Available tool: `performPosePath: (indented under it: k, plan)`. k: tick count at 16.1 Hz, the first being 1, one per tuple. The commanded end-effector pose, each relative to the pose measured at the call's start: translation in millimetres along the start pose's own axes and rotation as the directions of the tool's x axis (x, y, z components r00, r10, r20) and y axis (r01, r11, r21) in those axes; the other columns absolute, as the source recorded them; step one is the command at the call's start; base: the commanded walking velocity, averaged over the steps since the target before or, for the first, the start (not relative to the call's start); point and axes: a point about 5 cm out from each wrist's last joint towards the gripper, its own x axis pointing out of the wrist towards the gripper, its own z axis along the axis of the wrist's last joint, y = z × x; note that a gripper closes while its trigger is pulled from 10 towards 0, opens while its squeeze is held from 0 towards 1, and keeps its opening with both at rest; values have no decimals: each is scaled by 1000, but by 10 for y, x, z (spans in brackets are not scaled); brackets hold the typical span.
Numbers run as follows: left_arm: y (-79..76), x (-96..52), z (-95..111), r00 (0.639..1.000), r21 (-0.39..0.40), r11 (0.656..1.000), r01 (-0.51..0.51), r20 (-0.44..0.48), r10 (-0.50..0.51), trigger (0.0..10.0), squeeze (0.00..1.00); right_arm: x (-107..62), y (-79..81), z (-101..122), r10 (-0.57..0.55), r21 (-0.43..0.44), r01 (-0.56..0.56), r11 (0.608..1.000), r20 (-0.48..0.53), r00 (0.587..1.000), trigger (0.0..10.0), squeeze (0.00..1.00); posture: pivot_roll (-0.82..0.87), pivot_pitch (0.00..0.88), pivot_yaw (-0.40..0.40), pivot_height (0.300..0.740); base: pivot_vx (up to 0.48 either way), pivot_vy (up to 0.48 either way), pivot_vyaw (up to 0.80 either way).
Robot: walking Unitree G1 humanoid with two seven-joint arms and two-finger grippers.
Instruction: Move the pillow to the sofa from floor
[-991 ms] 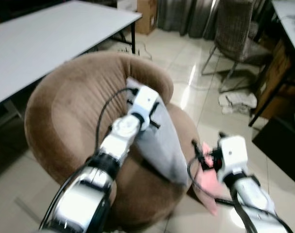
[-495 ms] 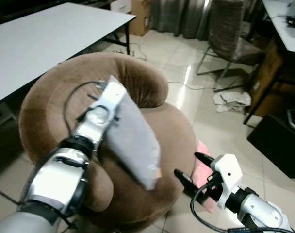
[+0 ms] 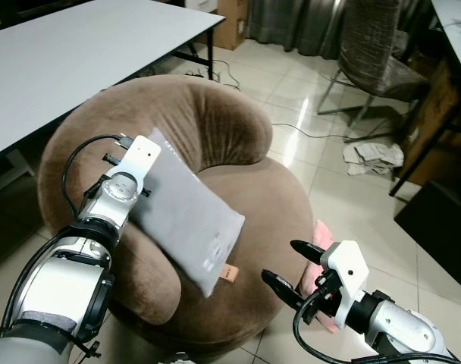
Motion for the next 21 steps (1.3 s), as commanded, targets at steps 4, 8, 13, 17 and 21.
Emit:
performPosePath:
  k: [4, 8, 13, 17, 21]
  plan:
    - [359, -26, 172, 974, -82, 980, -179, 126, 188, 10000, 1000, -27, -77, 20, -43, -11, 43, 999, 5, 999, 10000, 0, 9, 26, -10, 740, 0, 0, 0]
    - [227, -203, 385, 917, -528, 823, 208, 399, 25, 10000, 0, -45, -267, 62, -384, -119, 387, 914, 50, 922, 10000, 0, -5, 28, -4, 740, 0, 0, 0]
    - [-337, -656, 231, 832, -347, 839, 420, 517, -202, 10000, 0, -79, -460, -37, -727, -37, 728, 684, 40, 685, 10000, 0, -4, 36, -9, 740, 0, -96, 0]
    - [-528, -827, 176, 803, -233, 848, 476, 508, -311, 10000, 0, -79, -457, -75, -762, -14, 763, 647, 35, 647, 10000, 0, -2, 34, -17, 740, 0, -480, 0]
    - [-564, -852, 245, 803, -193, 864, 466, 503, -321, 10000, 0, -84, -470, -82, -776, -22, 777, 629, 35, 629, 10000, 0, -4, 36, -12, 740, 0, -480, 0]
